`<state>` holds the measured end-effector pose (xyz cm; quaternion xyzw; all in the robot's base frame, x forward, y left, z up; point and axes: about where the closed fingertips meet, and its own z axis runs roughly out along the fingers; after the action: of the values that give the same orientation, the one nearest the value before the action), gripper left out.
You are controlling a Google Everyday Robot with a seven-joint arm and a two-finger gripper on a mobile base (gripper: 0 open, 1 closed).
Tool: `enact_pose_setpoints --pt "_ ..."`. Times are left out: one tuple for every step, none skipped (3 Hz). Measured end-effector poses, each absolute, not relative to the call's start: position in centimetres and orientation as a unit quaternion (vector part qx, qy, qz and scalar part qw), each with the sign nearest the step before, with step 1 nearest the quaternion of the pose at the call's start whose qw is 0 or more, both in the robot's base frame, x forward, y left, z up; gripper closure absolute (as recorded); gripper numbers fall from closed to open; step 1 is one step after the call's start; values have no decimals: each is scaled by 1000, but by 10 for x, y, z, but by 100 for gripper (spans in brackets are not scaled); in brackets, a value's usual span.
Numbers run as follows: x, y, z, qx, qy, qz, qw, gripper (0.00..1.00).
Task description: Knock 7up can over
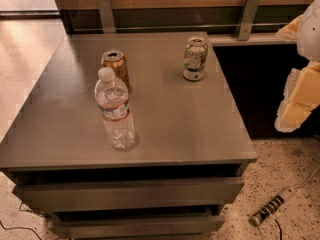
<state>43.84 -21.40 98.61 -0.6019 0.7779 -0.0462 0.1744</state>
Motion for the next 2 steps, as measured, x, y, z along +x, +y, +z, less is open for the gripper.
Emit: enact_pose_setpoints --pt "438 -214 986 -602 778 -46 174 0" --pt "445 -216 989 -596 778 -43 192 0"
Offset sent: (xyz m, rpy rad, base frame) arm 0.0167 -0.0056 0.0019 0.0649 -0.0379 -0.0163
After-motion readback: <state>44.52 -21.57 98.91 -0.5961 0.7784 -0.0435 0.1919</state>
